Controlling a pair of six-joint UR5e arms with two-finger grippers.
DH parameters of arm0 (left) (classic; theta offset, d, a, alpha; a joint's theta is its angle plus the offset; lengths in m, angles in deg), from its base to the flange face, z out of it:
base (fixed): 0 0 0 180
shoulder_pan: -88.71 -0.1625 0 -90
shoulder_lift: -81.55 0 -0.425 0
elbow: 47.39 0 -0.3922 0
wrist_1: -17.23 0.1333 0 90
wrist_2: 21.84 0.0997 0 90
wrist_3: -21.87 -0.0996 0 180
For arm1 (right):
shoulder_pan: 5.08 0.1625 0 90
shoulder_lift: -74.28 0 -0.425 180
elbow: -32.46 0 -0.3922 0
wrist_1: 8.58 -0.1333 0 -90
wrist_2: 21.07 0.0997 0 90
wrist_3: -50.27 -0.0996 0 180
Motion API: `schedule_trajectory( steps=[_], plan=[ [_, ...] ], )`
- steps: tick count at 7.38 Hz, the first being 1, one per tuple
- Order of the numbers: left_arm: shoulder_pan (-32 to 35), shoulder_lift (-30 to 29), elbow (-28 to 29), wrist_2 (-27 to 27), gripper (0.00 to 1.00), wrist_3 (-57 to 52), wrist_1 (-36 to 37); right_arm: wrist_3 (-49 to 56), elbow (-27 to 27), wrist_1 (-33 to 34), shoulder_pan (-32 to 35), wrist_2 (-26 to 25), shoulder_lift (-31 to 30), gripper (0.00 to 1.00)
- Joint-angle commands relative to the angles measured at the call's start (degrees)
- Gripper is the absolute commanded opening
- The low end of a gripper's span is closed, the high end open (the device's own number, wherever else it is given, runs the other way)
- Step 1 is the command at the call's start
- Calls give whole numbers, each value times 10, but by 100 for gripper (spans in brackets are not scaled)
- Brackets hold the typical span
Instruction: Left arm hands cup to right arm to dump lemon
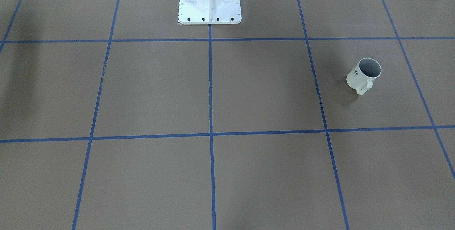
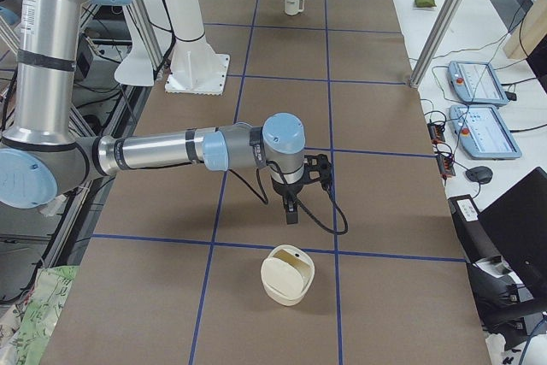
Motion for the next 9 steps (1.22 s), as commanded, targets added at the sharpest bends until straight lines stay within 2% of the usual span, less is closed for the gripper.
schedule_trajectory(
  steps=[1,2,9],
  plan=[
    [4,26,57,-2,100,0,-77,-2,21,-17,2,0,-11,100],
    [4,29,65,-1,100,3,-97,-2,27,-18,2,0,-10,100],
    [1,48,76,0,100,1,-101,-8,38,-18,3,0,-4,100]
  ],
)
